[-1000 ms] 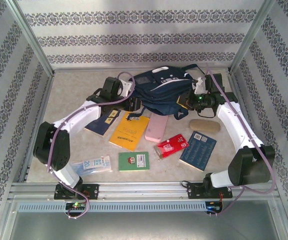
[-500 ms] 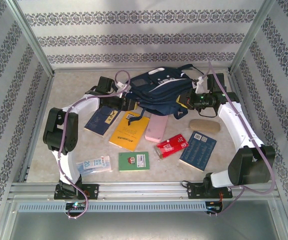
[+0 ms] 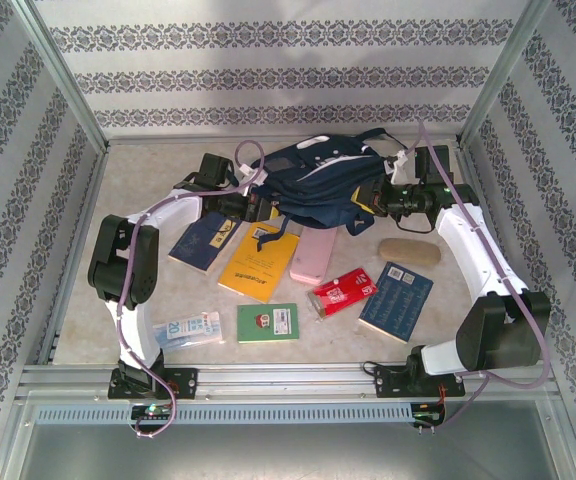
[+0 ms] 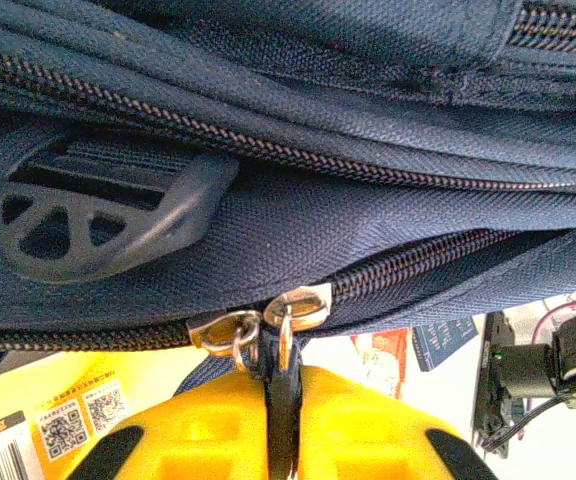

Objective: Pack the student bag

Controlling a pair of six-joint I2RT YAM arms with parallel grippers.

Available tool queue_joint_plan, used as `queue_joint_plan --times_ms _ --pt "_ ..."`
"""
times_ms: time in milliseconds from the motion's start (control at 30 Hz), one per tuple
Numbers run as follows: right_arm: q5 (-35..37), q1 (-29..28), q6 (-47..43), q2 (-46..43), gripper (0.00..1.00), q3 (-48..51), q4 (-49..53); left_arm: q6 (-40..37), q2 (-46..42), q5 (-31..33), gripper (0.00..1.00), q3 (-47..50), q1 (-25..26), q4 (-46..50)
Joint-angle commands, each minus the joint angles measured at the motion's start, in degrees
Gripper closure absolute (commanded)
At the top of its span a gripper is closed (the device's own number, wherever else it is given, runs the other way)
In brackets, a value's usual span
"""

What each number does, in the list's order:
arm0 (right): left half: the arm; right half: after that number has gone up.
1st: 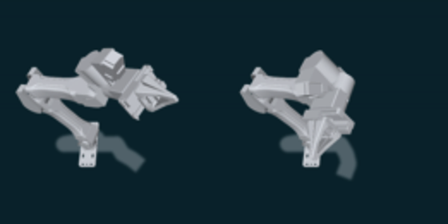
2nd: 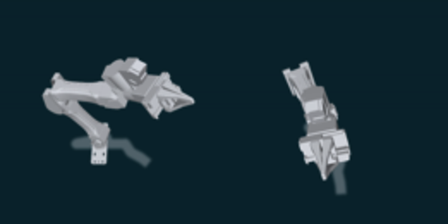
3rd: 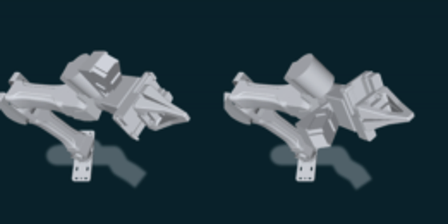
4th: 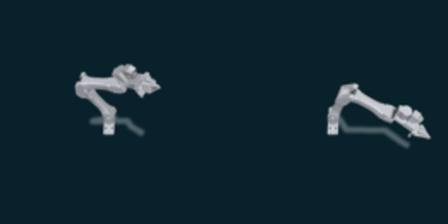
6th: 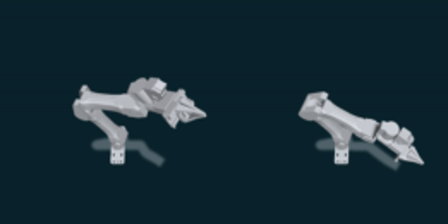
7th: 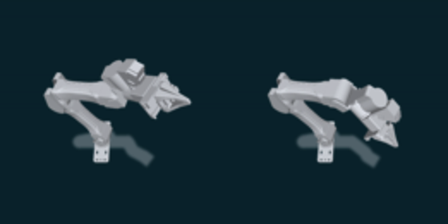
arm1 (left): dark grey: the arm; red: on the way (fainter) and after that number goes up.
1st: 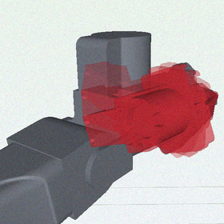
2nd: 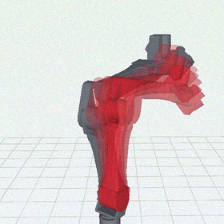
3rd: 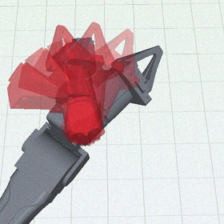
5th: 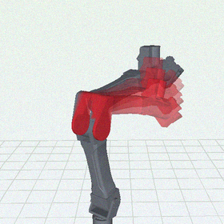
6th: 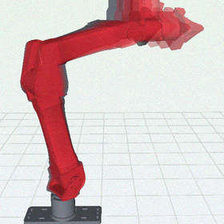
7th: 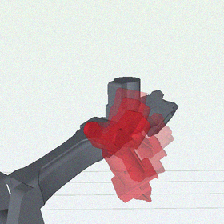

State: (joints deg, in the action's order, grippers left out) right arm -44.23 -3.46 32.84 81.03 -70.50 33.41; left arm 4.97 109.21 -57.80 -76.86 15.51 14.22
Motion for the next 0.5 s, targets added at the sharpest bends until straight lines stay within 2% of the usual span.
queue_joint_plan --times_ms 0,167,467 --pt "-3.57 0.00 -0.76 -2.74 1.00 -0.25 -4.09 -0.90 -2.35 0.76 0.97 0.01 1.06 0.16" --pt "2.87 -0.76 -2.80 -3.49 1.00 -0.10 -1.94 -2.77 -5.40 3.39 0.98 -0.57 2.44 4.85" --pt "9.77 -4.71 -3.71 -3.52 1.00 0.01 -0.98 -7.24 -5.05 5.50 0.95 -5.72 8.13 16.60"
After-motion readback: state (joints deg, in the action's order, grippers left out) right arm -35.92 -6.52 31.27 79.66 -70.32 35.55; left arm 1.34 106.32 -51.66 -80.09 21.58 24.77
